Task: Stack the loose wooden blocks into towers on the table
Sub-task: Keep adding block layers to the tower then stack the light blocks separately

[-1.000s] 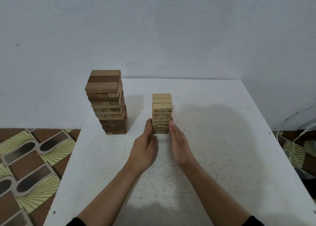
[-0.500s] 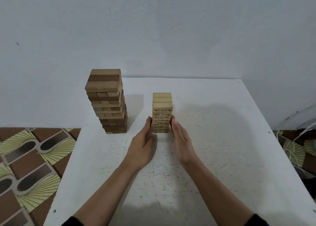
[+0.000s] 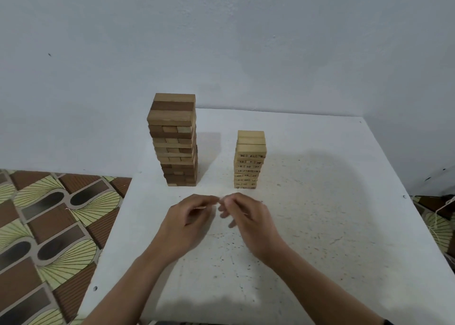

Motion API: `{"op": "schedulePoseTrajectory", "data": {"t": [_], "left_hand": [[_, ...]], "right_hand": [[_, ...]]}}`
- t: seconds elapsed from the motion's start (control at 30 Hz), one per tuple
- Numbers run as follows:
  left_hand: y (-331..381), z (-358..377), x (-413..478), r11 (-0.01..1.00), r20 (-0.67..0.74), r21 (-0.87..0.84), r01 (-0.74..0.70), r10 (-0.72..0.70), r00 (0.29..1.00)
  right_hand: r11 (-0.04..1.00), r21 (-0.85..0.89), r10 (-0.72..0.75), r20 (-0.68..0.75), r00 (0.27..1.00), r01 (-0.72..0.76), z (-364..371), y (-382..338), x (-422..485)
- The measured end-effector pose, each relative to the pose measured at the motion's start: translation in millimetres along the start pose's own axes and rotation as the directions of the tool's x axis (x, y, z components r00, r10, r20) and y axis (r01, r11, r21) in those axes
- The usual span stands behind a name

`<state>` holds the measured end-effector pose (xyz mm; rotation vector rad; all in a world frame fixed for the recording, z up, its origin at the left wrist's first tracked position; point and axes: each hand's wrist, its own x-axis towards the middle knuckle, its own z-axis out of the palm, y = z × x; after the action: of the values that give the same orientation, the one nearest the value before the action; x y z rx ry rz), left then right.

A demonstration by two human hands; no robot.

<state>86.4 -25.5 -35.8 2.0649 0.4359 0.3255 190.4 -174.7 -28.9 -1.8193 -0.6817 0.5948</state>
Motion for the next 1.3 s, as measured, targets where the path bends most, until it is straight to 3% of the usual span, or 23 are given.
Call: {"op": "schedulePoseTrajectory", "data": {"t": [0.27, 0.33, 0.43, 0.5, 0.63, 0.73, 0.93, 1.3], "left_hand": [[-30, -41, -7, 0.987, -0.294, -0.026, 0.156, -0.157, 0.943], [-34, -49, -1, 0.977, -0.372, -0.145, 0.158, -0.202, 0.906], [-31, -62, 16, 0.885, -0.445, -0.461, 0.067, -0.296, 0.845], [-23, -67, 28, 0.847, -0.412, -0.529, 0.058, -0.316, 0.855], [-21, -64, 53, 0.862, -0.273, -0.498, 0.094, -0.259, 0.927], [-14, -59, 64, 0.856, -0.236, -0.502, 0.123, -0.272, 0.933], [3, -51, 69, 0.724, -0.154, -0.68, 0.119, -0.3, 0.941], [3, -46, 79, 0.709, -0.123, -0.694, 0.127, -0.291, 0.949]], "right_hand": [[0.997, -0.071, 0.047, 0.072, 0.996, -0.042, 44, -14, 15], [0.998, -0.039, 0.057, 0.039, 0.998, -0.055, 51, -15, 21], [0.993, 0.1, 0.07, -0.025, 0.997, -0.067, 61, -21, 36], [0.972, 0.221, 0.093, -0.06, 0.994, -0.078, 65, -24, 49], [0.934, 0.347, 0.126, -0.099, 0.987, -0.085, 71, -32, 72], [0.89, 0.445, 0.167, -0.105, 0.98, -0.103, 72, -39, 83], [0.886, 0.447, 0.172, -0.061, 0.983, -0.127, 80, -42, 96], [0.874, 0.475, 0.14, -0.05, 0.989, -0.1, 82, -54, 104]]}}
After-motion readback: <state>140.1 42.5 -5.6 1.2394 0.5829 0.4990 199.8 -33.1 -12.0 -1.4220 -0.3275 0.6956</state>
